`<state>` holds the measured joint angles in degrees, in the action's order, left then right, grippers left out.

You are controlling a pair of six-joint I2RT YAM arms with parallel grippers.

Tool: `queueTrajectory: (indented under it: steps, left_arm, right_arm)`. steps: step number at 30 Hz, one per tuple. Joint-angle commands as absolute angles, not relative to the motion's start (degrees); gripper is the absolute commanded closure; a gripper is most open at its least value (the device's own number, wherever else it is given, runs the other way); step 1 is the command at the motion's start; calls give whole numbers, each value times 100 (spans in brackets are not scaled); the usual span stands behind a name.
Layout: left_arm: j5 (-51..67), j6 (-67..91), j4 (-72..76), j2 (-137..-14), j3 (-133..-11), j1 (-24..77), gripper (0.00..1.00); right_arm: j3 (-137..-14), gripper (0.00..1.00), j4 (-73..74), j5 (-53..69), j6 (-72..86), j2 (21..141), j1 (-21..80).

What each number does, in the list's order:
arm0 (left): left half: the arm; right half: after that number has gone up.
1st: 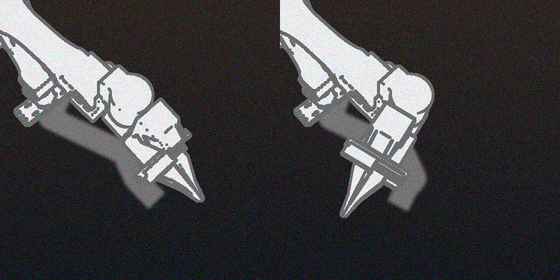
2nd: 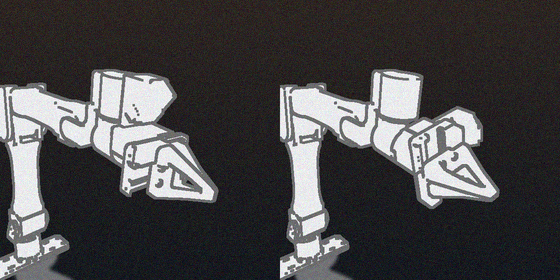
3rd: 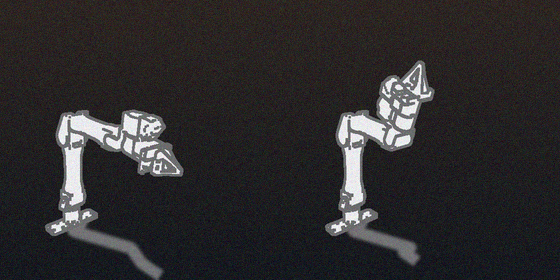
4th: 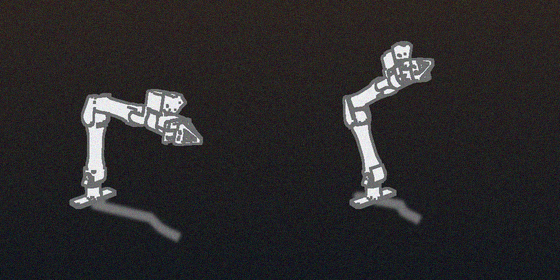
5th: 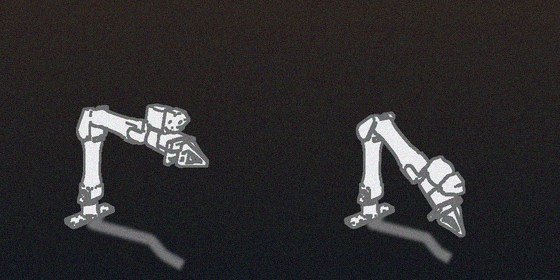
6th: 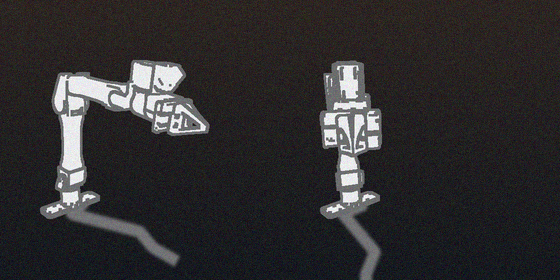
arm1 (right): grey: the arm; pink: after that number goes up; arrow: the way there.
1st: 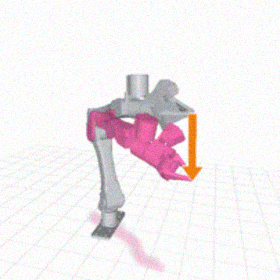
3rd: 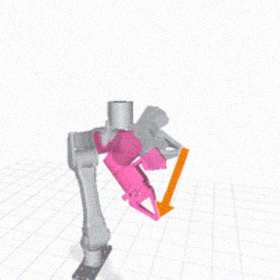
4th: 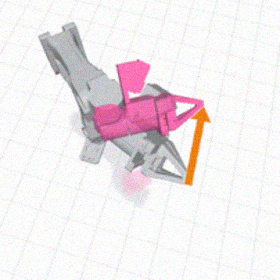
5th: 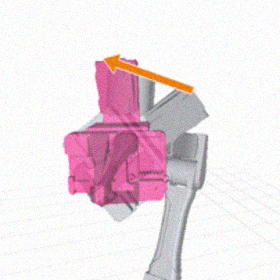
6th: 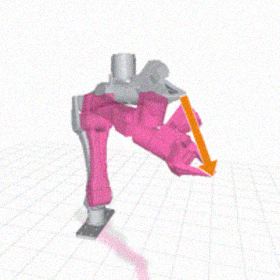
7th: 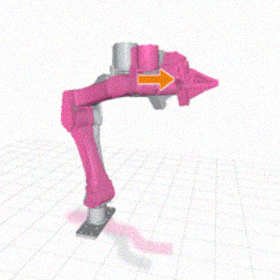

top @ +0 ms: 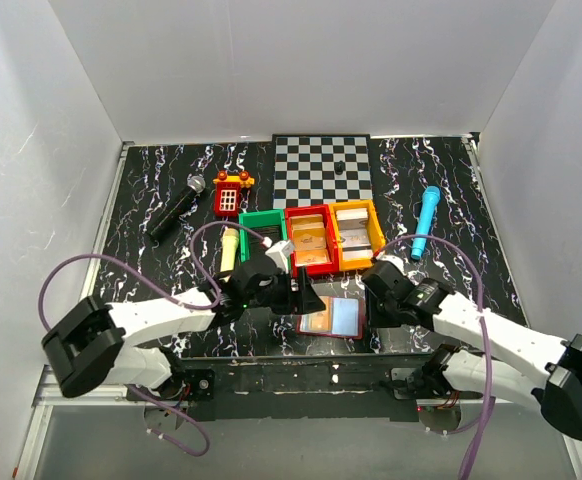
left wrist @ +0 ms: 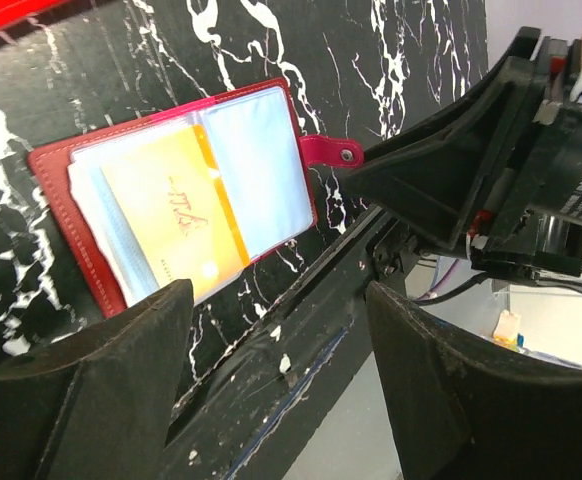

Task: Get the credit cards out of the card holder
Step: Remove the credit card from the card holder.

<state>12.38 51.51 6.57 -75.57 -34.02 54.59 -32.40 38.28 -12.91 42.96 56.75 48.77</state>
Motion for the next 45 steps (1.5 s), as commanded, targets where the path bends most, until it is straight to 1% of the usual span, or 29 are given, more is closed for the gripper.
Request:
queueTrajectory:
  steps: [1, 3, 5, 7, 8, 10, 13, 15, 16, 19, 23, 26, 32, 37, 41, 45]
  left_arm:
    - [599, 5019, 97, -6795, -3138, 5432, 30]
    - [449, 4984, 184, -6444, -2989, 5423, 32]
    - [404, 4931, 430, -6285, -2839, 5397, 33]
    - [465, 4817, 649, -6275, -2786, 5362, 35]
    - [562, 4703, 763, -6301, -2804, 5344, 36]
    - [737, 4536, 852, -6503, -2900, 5291, 42]
    - [1115, 4386, 800, -6968, -3076, 5142, 53]
    - [1379, 4368, 878, -7250, -3137, 5054, 58]
    - [1458, 4359, 940, -7373, -3155, 5036, 62]
    - [1687, 4281, 958, -7742, -3330, 5001, 67]
    - [1731, 4236, 809, -8059, -3533, 5001, 69]
    - [1696, 4333, 835, -8042, -3437, 5001, 69]
    - [1381, 4430, 633, -7919, -3182, 5001, 70]
    - [994, 4561, 413, -7752, -2875, 5001, 76]
    - [940, 4658, 299, -7787, -2769, 5001, 80]
    - [1002, 4763, 421, -7717, -2593, 5001, 81]
  right_arm:
    - [-3805, 63, 4105, -1415, 4053, 5231, 4922]
    - [-3762, 67, 3476, -1013, 3667, 4853, 4992]
    - [-3534, 68, 2711, -477, 3533, 4458, 5001]
    - [-3279, 68, 1981, -72, 3673, 4359, 5001]
    - [-3217, 69, 1812, 147, 3709, 4429, 5001]
    - [-3330, 69, 1775, 412, 3744, 4919, 5001]
    - [-3375, 66, 1601, 606, 3972, 5553, 5001]
    - [-3191, 63, 1215, 650, 4209, 5721, 5001]
    - [-3095, 62, 1091, 607, 4332, 5756, 5001]
    - [-2945, 60, 862, 492, 4526, 5923, 4992]
    - [-2953, 60, 748, 536, 4588, 6292, 4992]
    - [-3032, 60, 633, 676, 4544, 6564, 5001]
    - [-3375, 60, 931, 606, 4482, 7119, 4992]
    - [-3586, 60, 1072, 650, 4368, 7356, 4992]
    - [-3726, 60, 1099, 773, 4280, 7576, 4992]
    - [-3814, 60, 1151, 853, 4245, 7725, 4992]
